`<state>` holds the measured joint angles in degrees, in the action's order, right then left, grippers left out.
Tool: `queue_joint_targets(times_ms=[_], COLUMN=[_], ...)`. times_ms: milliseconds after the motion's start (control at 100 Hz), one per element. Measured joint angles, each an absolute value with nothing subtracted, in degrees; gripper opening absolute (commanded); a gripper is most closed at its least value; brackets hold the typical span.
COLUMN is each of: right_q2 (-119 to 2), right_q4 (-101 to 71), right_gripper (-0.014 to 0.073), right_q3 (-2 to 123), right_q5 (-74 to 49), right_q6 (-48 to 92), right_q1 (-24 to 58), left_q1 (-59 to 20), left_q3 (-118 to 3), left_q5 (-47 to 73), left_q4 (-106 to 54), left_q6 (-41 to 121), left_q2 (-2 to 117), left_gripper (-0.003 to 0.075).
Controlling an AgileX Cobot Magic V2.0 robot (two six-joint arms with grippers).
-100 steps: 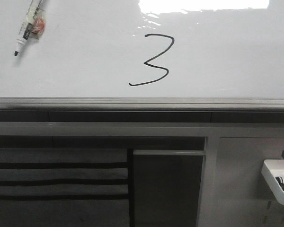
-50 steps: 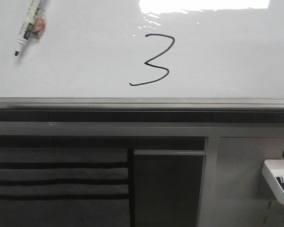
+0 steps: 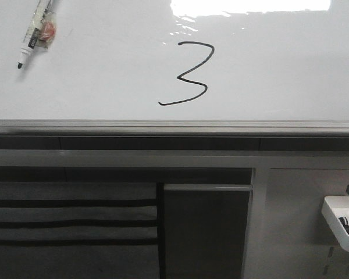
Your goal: Write number 3 on whiteboard
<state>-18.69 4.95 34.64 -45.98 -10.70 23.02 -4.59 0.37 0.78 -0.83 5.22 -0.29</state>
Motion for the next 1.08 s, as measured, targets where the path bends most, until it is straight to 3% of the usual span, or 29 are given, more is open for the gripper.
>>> queue_joint_targets(times_ms=[290, 450, 1080], right_q2=[-4.85, 0.24, 0.45], right_q4=[5.2, 3.73, 2.99], right_gripper=[-0.0074, -0.0074, -0.0074], right_q3=[9.99, 0.73, -1.01], right_q5=[-18.2, -10.81, -5.5], right_q6=[-10.7, -10.7, -10.7], right_q1=[8.46, 4.62, 4.41], left_q1=[-4.59, -4.59, -4.59], left_q3=[0.37, 0.37, 0.37], left_q5=[0.78, 0.78, 0.78], left_q4=[-0.83, -0.74, -0.74], left_q6=[5.22, 5.22, 5.22], left_q2=[-0.29, -0.29, -0.29], left_gripper=[-0.0018, -0.0018, -0.0018])
